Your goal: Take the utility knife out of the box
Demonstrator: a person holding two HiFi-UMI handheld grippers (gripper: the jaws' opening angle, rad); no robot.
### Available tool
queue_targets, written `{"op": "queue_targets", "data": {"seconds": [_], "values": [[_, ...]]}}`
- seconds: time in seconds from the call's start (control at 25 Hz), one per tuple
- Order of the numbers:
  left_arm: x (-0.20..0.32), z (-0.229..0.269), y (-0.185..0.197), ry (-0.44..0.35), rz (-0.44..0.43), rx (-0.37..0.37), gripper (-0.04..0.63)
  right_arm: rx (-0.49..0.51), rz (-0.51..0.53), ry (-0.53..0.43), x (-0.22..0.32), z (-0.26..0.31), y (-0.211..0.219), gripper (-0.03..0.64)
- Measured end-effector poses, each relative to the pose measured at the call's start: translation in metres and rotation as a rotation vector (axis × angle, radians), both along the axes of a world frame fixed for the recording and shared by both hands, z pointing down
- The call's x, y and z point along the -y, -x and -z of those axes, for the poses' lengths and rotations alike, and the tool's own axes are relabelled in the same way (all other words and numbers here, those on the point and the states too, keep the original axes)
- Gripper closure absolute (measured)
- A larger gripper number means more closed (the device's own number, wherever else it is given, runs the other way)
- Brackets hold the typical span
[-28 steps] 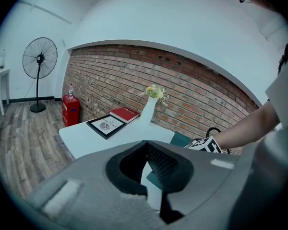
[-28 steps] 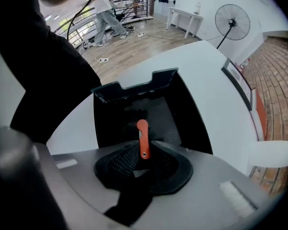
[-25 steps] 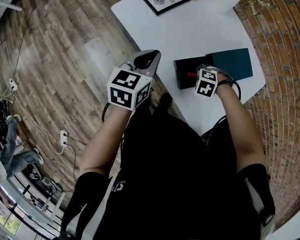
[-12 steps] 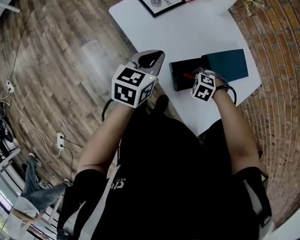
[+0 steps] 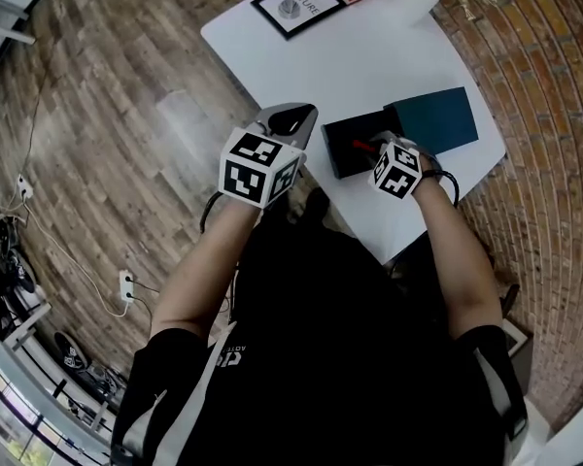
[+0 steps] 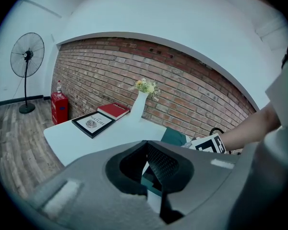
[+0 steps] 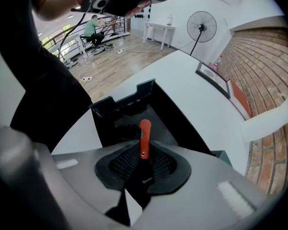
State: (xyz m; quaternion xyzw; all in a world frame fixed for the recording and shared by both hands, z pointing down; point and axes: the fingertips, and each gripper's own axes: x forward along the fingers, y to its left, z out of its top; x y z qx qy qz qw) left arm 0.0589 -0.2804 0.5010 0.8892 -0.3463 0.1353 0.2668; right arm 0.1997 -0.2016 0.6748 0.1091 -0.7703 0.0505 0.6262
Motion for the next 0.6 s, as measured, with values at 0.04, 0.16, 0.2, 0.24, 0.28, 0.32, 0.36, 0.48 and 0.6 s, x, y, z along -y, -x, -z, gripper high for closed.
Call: {"op": "queue_targets", "data": {"seconds": [0.04,0.16,0.2,0.24,0.28,0.32,0.36,0.48,0.6], "values": [[-0.001,-0.002,-0.002,0.004,-0.013,0.002,0.588,0.009,-0.015,-0.003,0.001,0.003,0.0,0.557],[-0.003,-0.006,-0.011,0.009,-0.055,0.008,0.588,0.039,-0.05,-0.021,0.005,0.015,-0.001,0.557],[-0.003,-0.006,-0.015,0.009,-0.068,0.01,0.588,0.05,-0.06,-0.029,0.008,0.02,-0.001,0.557],[-0.002,-0.006,-0.019,0.011,-0.082,0.011,0.588,0.061,-0.071,-0.037,0.01,0.026,-0.001,0.557],[-0.002,-0.005,-0.024,0.012,-0.097,0.012,0.588,0.074,-0.082,-0.046,0.013,0.031,-0.001,0.557],[-0.001,-0.006,-0.029,0.014,-0.114,0.012,0.588,0.089,-0.093,-0.056,0.016,0.037,-0.001,0.557],[-0.002,-0.007,-0.034,0.015,-0.133,0.012,0.588,0.104,-0.105,-0.066,0.019,0.042,-0.001,0.557],[-0.005,-0.009,-0.05,0.017,-0.194,0.008,0.56,0.148,-0.138,-0.1,0.023,0.056,0.001,0.557],[-0.007,-0.008,-0.065,0.021,-0.25,0.002,0.54,0.182,-0.161,-0.136,0.027,0.073,0.002,0.557]]}}
